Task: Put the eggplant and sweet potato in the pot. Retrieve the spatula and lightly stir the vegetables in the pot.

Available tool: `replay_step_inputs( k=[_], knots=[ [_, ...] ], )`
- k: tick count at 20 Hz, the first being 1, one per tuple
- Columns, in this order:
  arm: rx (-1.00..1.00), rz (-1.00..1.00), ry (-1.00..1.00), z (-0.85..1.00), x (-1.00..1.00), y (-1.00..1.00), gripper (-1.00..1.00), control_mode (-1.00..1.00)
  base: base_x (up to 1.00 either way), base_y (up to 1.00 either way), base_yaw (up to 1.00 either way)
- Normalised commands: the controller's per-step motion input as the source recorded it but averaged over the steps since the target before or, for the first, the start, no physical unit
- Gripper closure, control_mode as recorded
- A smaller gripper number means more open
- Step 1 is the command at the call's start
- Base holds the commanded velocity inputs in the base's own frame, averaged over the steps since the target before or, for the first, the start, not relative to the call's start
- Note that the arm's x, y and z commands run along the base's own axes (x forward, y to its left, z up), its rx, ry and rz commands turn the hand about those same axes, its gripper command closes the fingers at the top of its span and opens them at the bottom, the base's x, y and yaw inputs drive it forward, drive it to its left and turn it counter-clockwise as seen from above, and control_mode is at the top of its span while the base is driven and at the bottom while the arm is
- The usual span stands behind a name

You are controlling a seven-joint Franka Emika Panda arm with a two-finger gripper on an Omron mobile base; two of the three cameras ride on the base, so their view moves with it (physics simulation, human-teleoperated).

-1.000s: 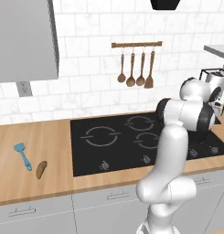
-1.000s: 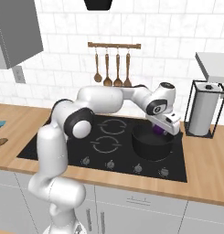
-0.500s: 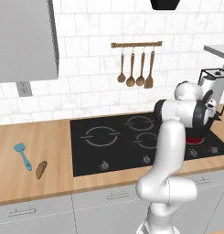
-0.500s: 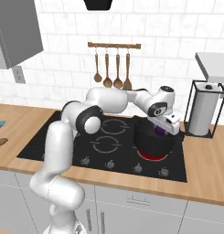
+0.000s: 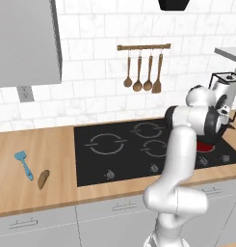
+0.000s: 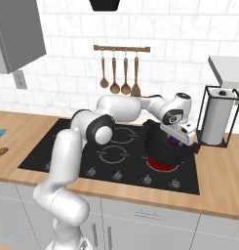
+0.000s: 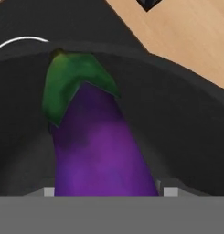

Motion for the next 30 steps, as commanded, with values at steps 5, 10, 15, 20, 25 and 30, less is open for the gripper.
replay_step_inputs(
  k=[5,10,15,20,25,30],
  knots=[
    [-0.01,0.00,-0.06,0.04,-0.39,0.23,-1.00,-1.00,0.00,0.00,0.00],
    [0.00,0.00,0.00,0.16,-0.16,0.17,-1.00,-1.00,0.00,0.00,0.00],
    [0.00,0.00,-0.01,0.40,-0.15,0.35,-1.00,-1.00,0.00,0.00,0.00],
    [0.00,0.00,-0.02,0.77,-0.42,0.31,-1.00,-1.00,0.00,0.00,0.00],
    [0.00,0.01,0.00,0.67,-0.74,0.62,-1.00,-1.00,0.00,0.00,0.00],
    [-0.05,0.07,0.02,0.32,-0.82,0.98,-1.00,-1.00,0.00,0.00,0.00]
  ],
)
